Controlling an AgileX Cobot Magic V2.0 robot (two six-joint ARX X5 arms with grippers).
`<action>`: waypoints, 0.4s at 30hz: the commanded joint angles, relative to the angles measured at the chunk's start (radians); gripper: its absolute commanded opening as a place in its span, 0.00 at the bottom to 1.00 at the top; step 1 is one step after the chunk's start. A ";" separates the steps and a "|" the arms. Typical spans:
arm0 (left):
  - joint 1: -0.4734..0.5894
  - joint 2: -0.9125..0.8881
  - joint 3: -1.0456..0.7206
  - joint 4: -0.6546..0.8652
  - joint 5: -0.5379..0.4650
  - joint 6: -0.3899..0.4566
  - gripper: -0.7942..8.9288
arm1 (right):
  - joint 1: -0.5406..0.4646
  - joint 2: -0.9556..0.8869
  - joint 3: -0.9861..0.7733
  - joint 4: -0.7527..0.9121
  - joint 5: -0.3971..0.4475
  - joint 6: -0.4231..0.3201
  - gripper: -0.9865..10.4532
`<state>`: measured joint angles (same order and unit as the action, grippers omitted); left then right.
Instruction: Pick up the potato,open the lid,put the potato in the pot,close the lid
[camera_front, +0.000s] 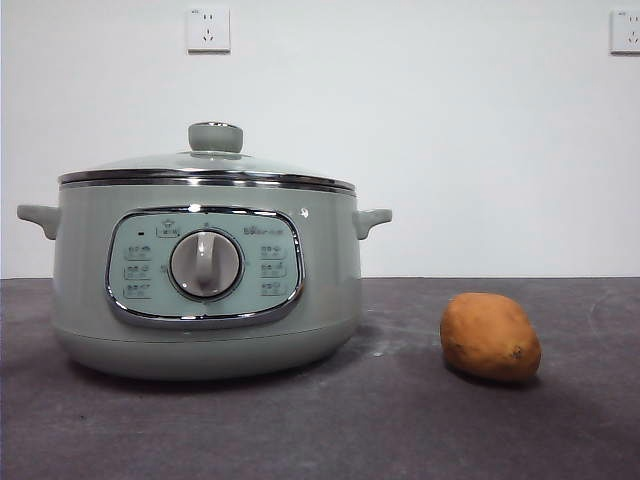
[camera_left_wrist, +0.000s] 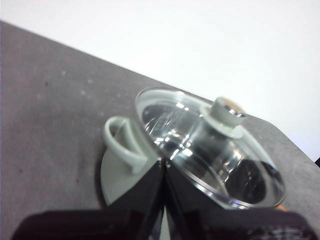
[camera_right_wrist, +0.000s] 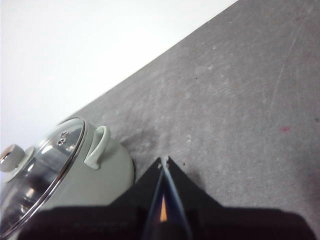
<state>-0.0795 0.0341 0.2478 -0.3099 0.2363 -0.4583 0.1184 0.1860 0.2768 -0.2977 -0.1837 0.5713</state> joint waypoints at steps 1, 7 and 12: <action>0.002 0.034 0.056 -0.015 0.003 0.079 0.08 | 0.002 0.060 0.088 -0.051 -0.001 -0.093 0.08; 0.002 0.165 0.224 -0.096 0.003 0.241 0.08 | 0.002 0.216 0.274 -0.147 -0.002 -0.243 0.08; 0.002 0.313 0.381 -0.221 0.003 0.384 0.08 | 0.002 0.341 0.398 -0.212 -0.002 -0.338 0.08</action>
<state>-0.0792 0.3317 0.6144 -0.5232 0.2386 -0.1566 0.1184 0.5106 0.6605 -0.5053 -0.1837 0.2935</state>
